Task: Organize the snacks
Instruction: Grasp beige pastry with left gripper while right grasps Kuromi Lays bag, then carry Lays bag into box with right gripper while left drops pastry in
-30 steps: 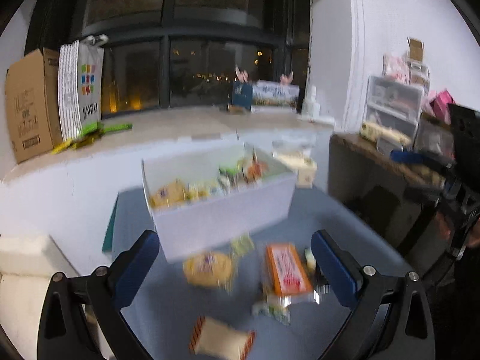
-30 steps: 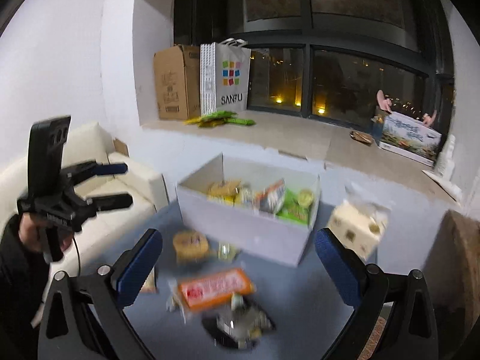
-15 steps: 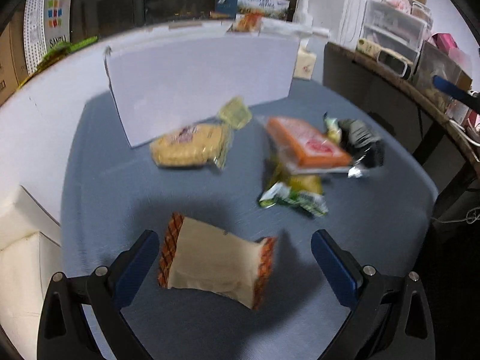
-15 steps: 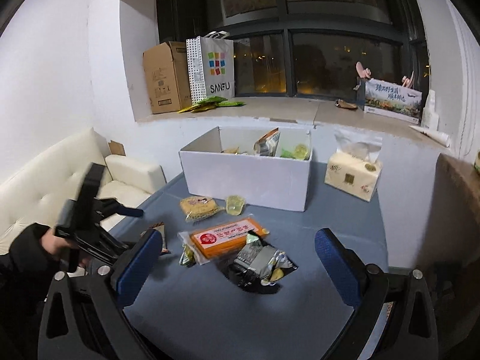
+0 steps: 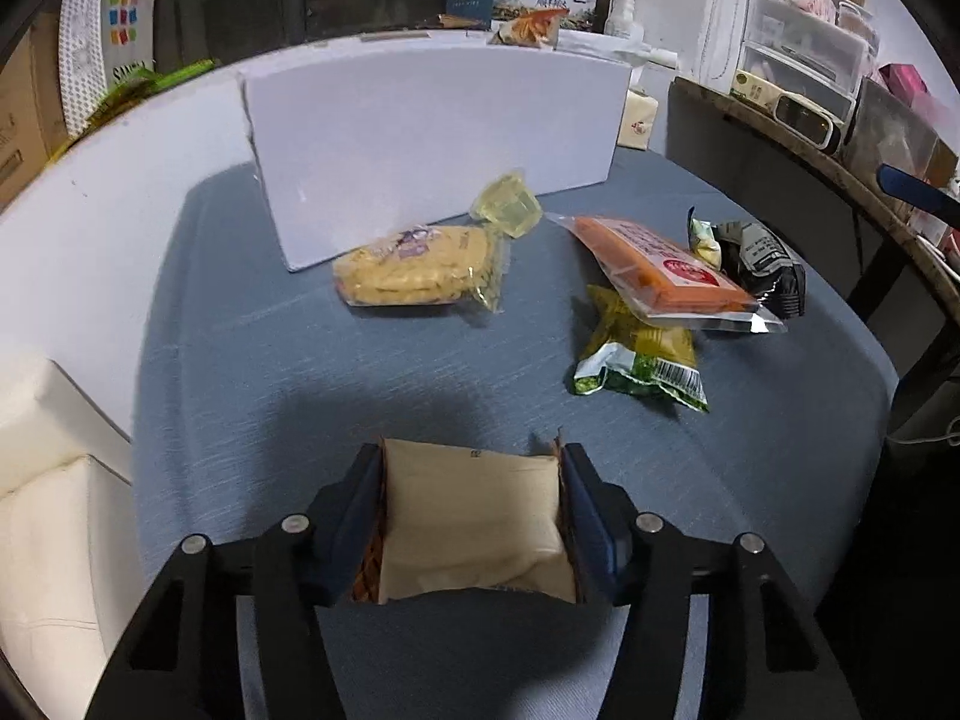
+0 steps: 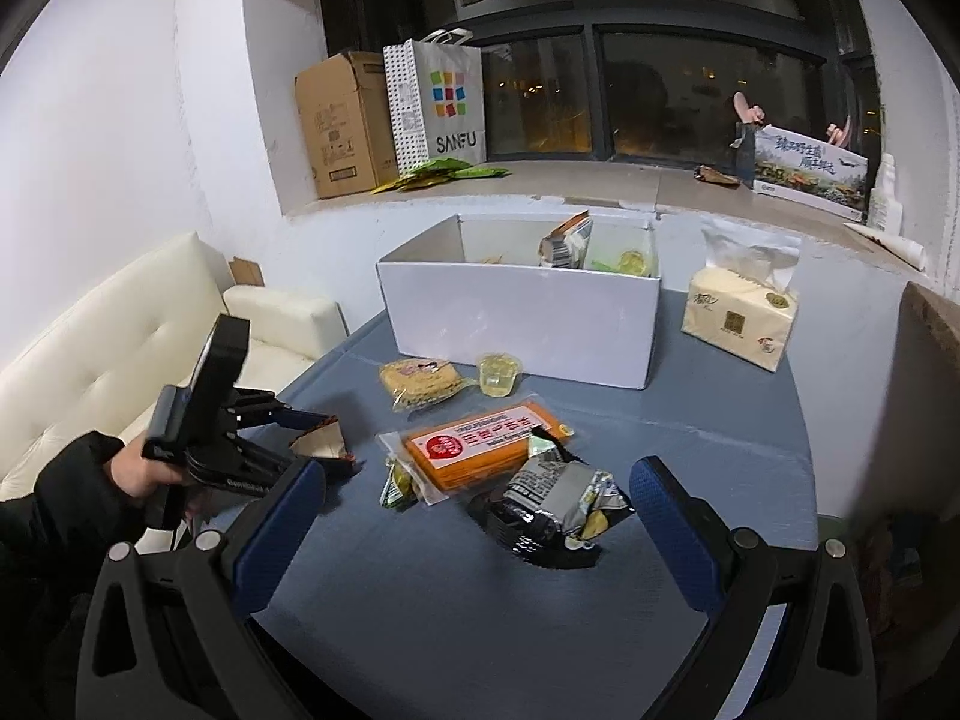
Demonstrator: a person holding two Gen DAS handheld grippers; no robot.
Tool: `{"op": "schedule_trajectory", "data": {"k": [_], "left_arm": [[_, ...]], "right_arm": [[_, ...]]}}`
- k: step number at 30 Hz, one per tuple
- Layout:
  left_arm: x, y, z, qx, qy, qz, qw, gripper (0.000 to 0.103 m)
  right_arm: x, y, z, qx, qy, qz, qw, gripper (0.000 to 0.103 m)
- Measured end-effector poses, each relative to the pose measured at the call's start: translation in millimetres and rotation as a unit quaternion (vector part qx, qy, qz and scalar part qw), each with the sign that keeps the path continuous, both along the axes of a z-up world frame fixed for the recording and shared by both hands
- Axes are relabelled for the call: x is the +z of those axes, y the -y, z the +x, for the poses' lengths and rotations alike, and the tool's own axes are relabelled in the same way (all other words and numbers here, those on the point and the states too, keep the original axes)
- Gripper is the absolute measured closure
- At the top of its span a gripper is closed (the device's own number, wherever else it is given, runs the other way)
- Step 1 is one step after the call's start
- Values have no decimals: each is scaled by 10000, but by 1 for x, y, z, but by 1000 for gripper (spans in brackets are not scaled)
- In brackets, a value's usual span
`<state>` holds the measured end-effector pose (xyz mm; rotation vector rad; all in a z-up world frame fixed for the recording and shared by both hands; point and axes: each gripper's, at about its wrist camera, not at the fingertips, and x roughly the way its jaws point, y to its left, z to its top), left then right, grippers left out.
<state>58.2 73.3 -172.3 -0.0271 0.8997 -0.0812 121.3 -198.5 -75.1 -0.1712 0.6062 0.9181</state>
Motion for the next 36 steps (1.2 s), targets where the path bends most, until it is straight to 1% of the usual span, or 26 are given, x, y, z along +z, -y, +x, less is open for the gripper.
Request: {"op": "schedule_trajectory", "data": {"k": [3,6,7,10,12,13,15,17,18,19,21,22,25,28,30,31,32,33,36], "left_arm": [[16,0,-15,130,307,-136,9994,40],[38,-2,-35,265,703,-302,9967,40],[48,-3,-44,350,870,-380,9949,40],[67,-6,-60,450,1169,-610,9903,40],[74,-10,-61,441,1217,-670,9893,40],[79,-10,-66,440,1262,-590,9893,40],[82,-13,-68,447,1301,-622,9885,40],[82,-19,-71,512,1330,-699,9873,40],[80,-21,-71,561,1316,-715,9871,40],[78,-25,-71,613,1282,-739,9871,40],[74,-28,-73,641,1280,-763,9868,40],[73,-30,-74,635,1291,-811,9863,40],[70,-33,-75,670,1282,-740,9867,40],[67,-36,-77,664,1307,-871,9853,40],[65,-36,-76,687,1286,-826,9859,40],[64,-36,-76,702,1274,-807,9861,40],[64,-36,-76,700,1270,-822,9860,40],[64,-36,-76,694,1278,-845,9858,40],[65,-34,-76,663,1305,-843,9856,40]], "right_arm": [[-3,-9,-1,105,12,-93,9999,0],[-7,-23,0,275,-15,-221,9994,0],[-8,-32,1,367,-35,-314,9988,0],[-10,-65,7,769,-32,-544,9955,0],[-10,-92,16,1029,-63,-683,9923,0],[-11,-106,23,1123,-112,-778,9906,0],[-13,-135,35,1322,-177,-975,9863,0],[-17,-172,53,1619,-286,-1173,9794,0],[-19,-185,59,1707,-357,-1234,9769,0],[-25,-204,71,1807,-525,-1335,9730,0],[-36,-229,87,1837,-756,-1518,9682,0],[-43,-243,95,1836,-835,-1698,9646,0],[-64,-266,110,1867,-858,-2113,9556,0],[-87,-278,120,1902,-1109,-2437,9445,0],[-96,-279,125,1803,-1164,-2507,9440,0],[-100,-279,129,1756,-1282,-2473,9442,5],[-100,-278,130,1767,-1325,-2401,9453,21],[-101,-277,129,1768,-1280,-2445,9447,24],[-101,-277,122,1845,-1148,-2594,9410,25]]}}
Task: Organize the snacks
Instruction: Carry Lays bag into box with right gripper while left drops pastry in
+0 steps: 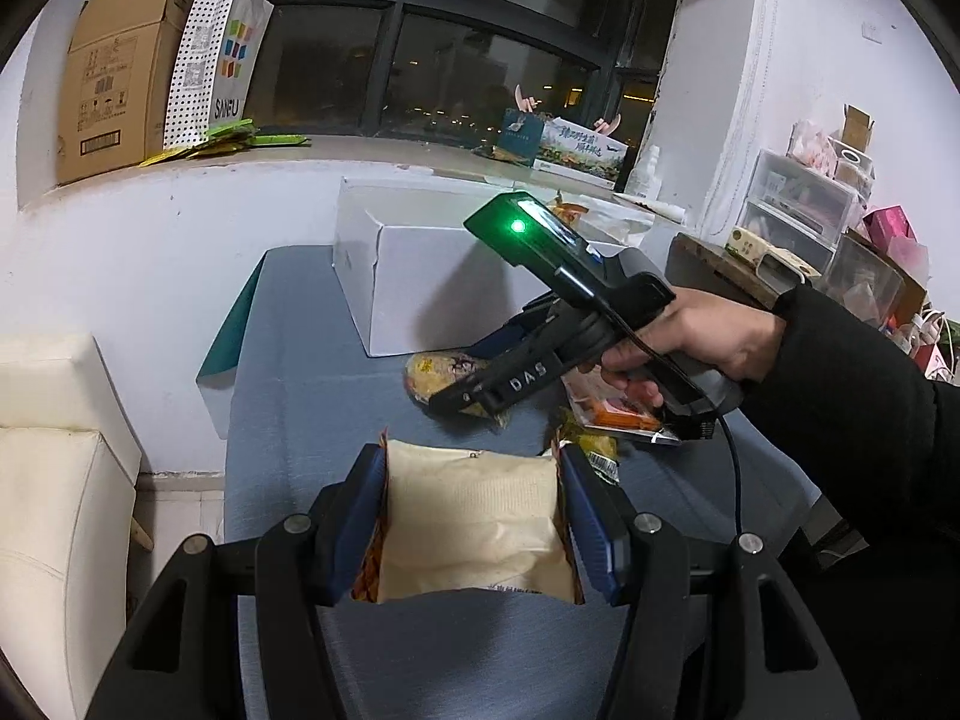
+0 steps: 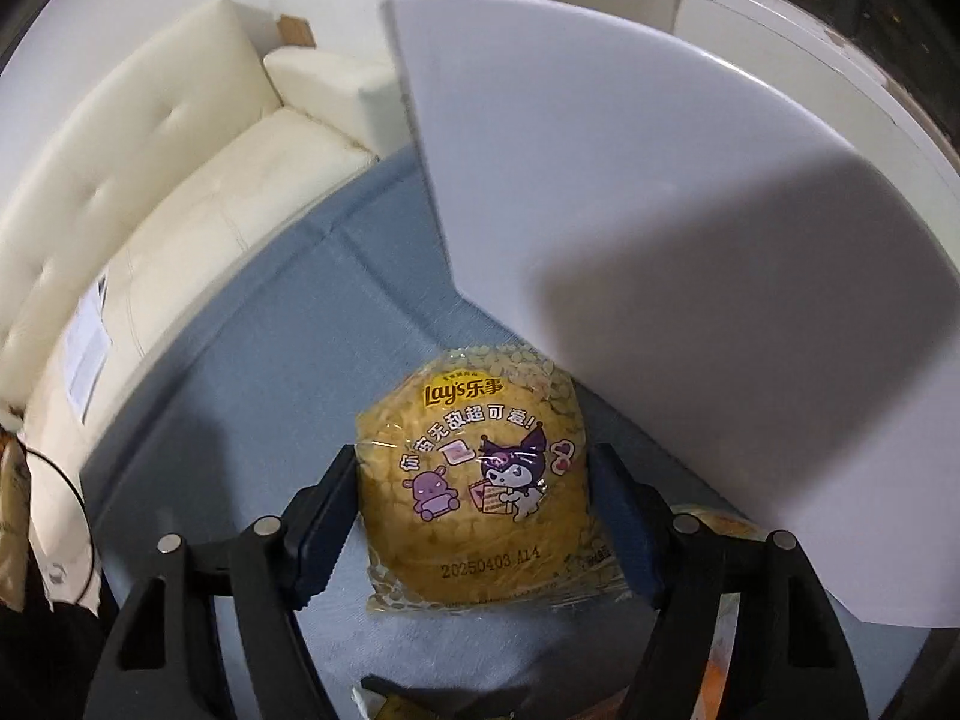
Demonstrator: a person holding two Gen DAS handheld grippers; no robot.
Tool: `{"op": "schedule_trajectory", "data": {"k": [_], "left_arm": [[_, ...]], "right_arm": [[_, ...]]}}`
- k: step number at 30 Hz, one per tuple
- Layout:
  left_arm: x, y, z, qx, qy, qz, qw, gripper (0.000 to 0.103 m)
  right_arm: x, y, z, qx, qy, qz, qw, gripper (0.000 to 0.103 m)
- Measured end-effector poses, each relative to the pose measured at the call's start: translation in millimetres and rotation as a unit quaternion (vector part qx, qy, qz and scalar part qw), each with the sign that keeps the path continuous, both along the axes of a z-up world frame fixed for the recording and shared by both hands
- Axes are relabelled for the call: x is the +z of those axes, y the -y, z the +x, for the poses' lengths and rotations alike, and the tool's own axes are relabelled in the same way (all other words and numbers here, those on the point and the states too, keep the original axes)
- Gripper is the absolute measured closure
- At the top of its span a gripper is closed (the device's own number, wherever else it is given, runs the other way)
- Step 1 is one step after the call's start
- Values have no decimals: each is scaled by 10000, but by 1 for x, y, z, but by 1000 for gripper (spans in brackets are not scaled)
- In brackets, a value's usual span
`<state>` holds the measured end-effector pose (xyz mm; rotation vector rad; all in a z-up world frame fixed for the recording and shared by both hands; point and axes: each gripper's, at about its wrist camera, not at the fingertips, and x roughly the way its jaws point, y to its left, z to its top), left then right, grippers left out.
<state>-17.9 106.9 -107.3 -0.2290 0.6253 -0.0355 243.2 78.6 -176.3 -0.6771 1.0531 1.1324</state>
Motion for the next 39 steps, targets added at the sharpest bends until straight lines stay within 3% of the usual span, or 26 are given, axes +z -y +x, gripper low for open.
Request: {"op": "schedule_trajectory", "data": {"k": [6,11,17,23,27,31,34,35,38,39], "left_arm": [[7,2,1,-3,82,-3,10000,40],[23,2,3,3,363,-46,9993,40],[62,14,44,-122,824,147,9964,40],[111,7,141,-324,1286,247,9909,40],[119,-12,225,-158,1035,287,9941,40],[99,-33,290,17,508,281,9983,40],[82,-40,309,55,250,262,9993,40],[79,-42,312,73,184,270,9994,35],[67,-45,323,166,-142,250,9994,0],[65,-45,320,205,-135,247,9994,0]], "right_arm": [[22,18,-27,136,192,341,9991,26],[73,66,-51,-59,457,1301,9904,26],[131,149,-49,-875,379,2840,9541,26],[185,183,-2,-1800,609,3657,9111,26],[198,174,63,-2212,276,3730,9007,26],[188,147,123,-2504,29,3449,9046,26],[176,135,152,-2630,-24,3229,9092,26],[170,135,158,-2670,-24,3167,9102,26],[155,132,176,-2747,-233,2938,9153,24],[151,130,180,-2730,-368,2890,9168,20]]}}
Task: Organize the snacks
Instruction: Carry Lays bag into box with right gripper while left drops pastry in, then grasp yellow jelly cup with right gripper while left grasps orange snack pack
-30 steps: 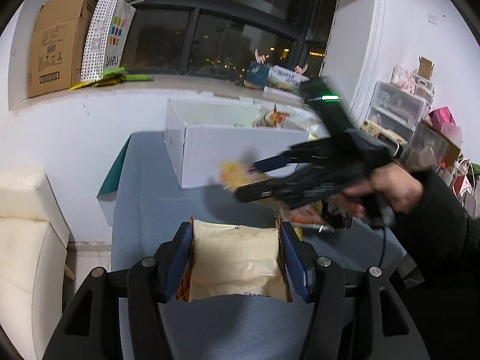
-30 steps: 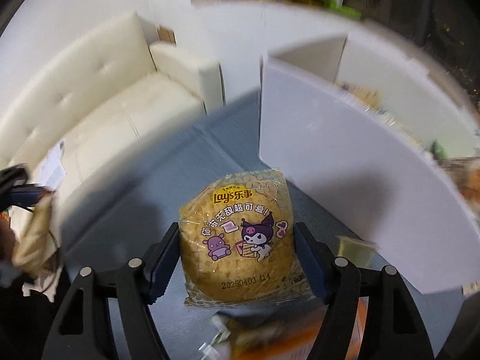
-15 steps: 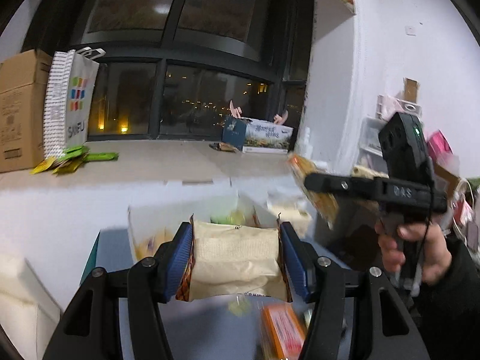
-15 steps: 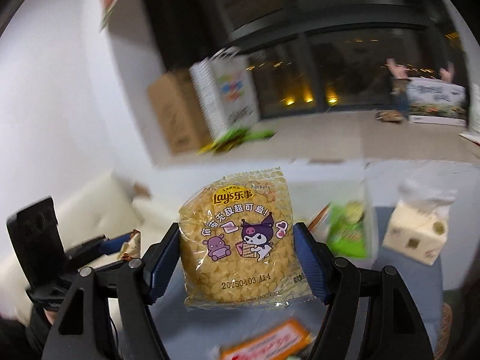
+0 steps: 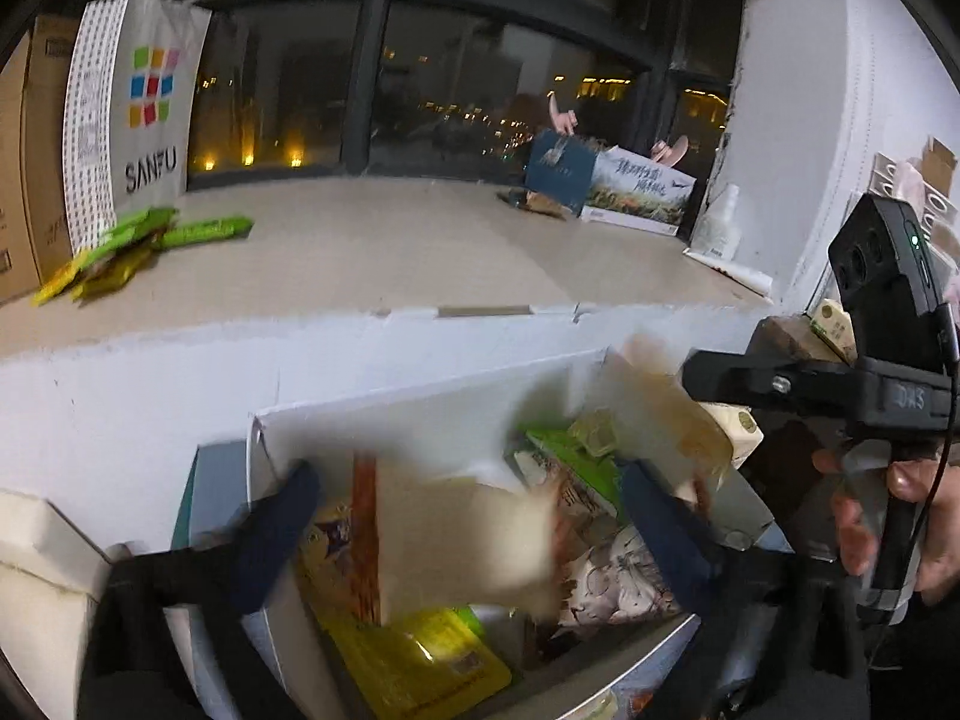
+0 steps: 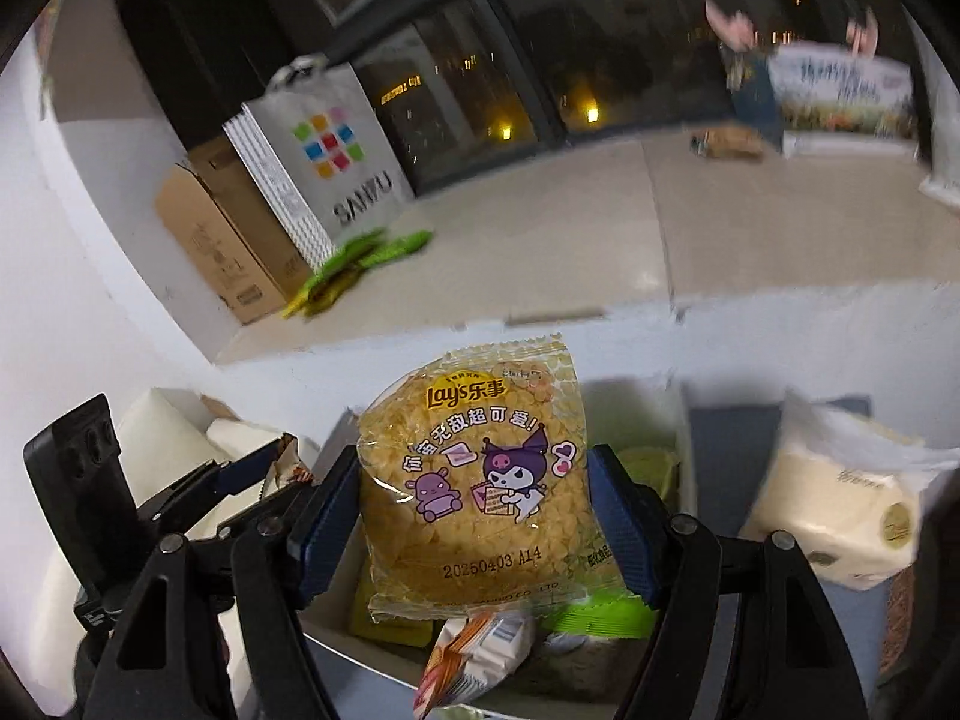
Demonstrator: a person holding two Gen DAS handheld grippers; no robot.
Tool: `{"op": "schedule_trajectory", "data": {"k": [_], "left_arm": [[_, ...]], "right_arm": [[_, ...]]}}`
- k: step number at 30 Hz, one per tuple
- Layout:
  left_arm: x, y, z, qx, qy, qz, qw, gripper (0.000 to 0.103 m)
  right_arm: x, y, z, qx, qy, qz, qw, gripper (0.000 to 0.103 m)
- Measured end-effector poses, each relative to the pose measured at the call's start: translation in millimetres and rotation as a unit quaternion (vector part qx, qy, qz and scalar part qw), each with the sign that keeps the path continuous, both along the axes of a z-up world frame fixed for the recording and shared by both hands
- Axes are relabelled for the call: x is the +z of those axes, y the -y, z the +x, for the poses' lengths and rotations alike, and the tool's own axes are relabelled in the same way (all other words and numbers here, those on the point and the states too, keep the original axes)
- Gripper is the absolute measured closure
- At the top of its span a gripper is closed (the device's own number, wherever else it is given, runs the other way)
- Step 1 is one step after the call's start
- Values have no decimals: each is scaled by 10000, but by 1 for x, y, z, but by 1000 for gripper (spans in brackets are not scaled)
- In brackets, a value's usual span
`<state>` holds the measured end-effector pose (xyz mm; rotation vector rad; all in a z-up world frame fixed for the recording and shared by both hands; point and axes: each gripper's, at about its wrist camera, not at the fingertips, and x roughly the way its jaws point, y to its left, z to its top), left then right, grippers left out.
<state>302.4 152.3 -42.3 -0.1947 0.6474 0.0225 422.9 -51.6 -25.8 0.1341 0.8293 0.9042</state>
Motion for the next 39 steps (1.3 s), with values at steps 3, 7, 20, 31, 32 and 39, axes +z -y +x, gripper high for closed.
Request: {"op": "schedule_trajectory", "data": {"k": [3,7,20,31,32,39], "left_arm": [[-4,-2,-7,246,24,-66,9997,0],[-7,5,-28,267,101,-176,9994,0],[27,60,-157,285,801,403,9956,0],[16,106,-254,-3,898,376,9952,0],[13,110,-258,-30,860,408,9955,0],[-14,120,-277,-34,601,-2,9982,0]], "right_arm": [[-8,-5,2,5,-89,-108,9999,0],[-7,-2,-4,-291,134,-341,9989,0],[46,32,-148,-245,2428,-884,9657,0],[20,110,-255,-371,2604,-831,9612,0],[16,116,-263,-461,2593,-891,9606,0],[-47,164,-301,-731,2160,-1057,9679,0]]}}
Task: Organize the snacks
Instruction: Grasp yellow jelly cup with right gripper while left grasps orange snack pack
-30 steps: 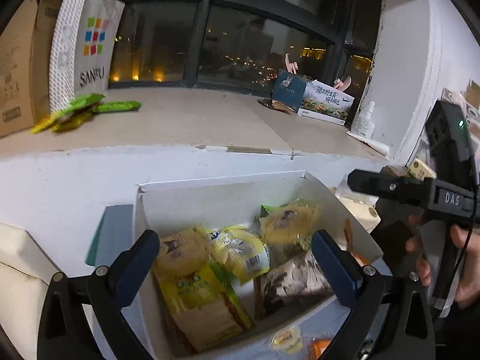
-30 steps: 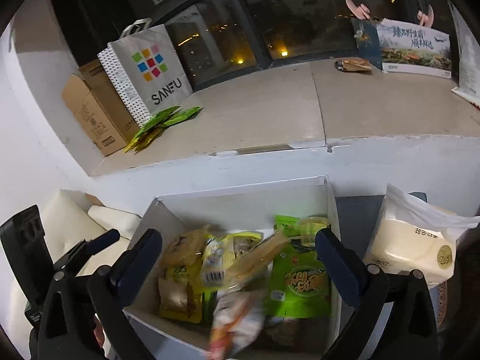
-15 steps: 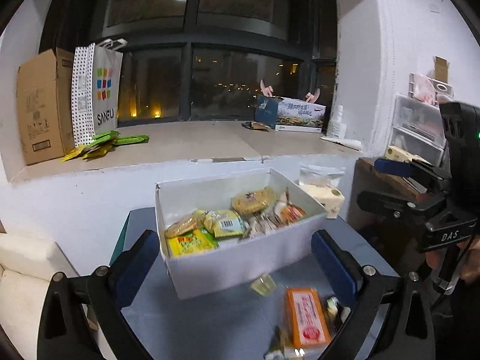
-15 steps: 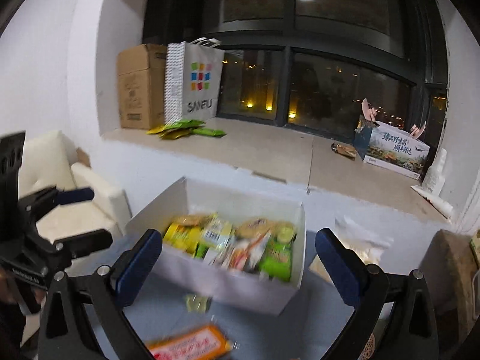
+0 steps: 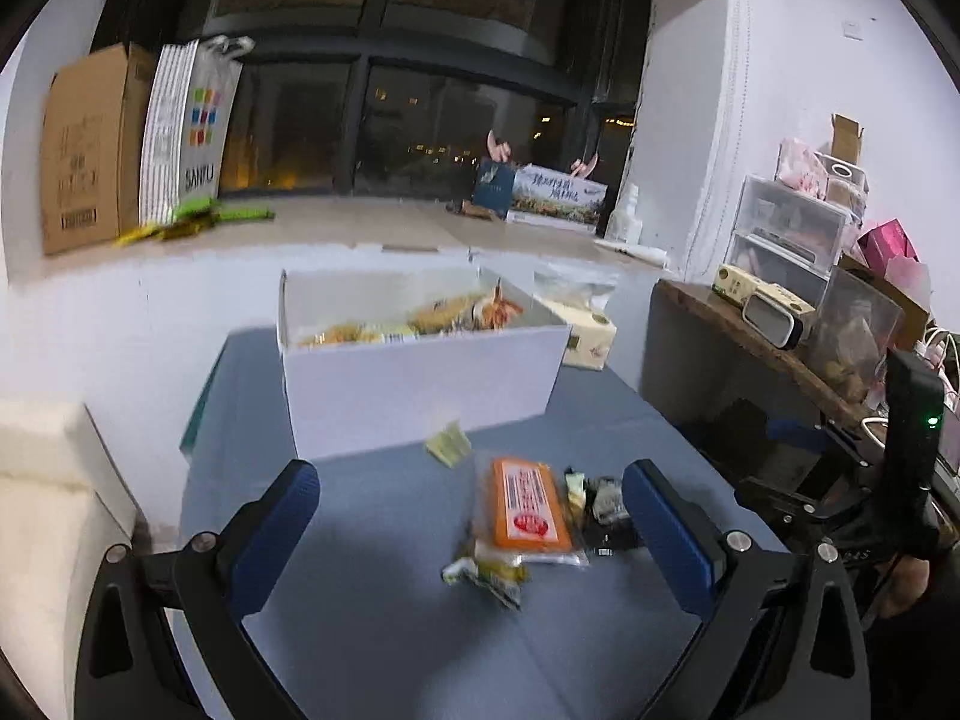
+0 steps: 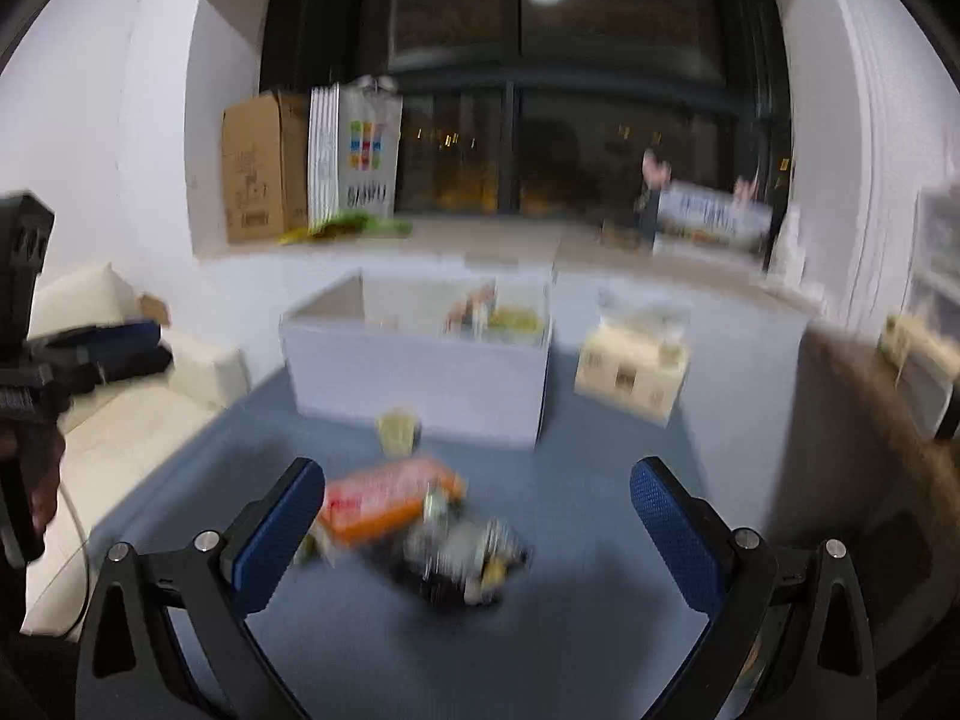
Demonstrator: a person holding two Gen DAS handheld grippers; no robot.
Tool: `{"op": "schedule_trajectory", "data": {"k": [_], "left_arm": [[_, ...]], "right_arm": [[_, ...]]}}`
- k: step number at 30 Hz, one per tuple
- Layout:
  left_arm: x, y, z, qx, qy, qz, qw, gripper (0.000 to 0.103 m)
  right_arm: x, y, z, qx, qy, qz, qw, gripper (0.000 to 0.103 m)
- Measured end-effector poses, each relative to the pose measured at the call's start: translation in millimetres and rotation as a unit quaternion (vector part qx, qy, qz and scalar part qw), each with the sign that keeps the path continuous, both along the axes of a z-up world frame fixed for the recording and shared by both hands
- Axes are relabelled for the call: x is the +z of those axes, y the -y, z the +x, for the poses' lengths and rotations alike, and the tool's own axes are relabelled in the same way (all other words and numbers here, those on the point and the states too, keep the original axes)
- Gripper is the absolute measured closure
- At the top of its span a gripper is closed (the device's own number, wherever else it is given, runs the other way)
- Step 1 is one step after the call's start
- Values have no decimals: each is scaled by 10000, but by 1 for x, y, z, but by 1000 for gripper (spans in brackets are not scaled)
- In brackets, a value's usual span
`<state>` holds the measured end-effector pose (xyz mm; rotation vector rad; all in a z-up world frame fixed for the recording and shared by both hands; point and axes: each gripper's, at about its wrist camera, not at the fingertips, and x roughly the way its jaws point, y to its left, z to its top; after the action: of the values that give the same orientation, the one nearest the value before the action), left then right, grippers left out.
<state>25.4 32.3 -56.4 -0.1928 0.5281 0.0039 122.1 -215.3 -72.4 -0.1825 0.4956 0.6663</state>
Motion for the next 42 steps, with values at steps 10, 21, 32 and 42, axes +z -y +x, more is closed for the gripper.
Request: {"op": "schedule_trajectory", "data": {"k": [10,21,32,42], "left_arm": [[-5,-3,-3,141,-34,-108,9998,0],[0,-8,-17,331,76,14,9994,0],[-7,-33,-38,527,157,-113,9984,0],[-21,-54,-51,742,87,-324,9967,0]], "right_arm": [[-17,17,20,-253,-593,-19,9979,0],[-14,-25,25,432,-814,-68,9957,0],[-29,-155,101,472,-1202,-848,9880,0],[-90,-224,170,-40,-2663,-1164,9568,9]]}}
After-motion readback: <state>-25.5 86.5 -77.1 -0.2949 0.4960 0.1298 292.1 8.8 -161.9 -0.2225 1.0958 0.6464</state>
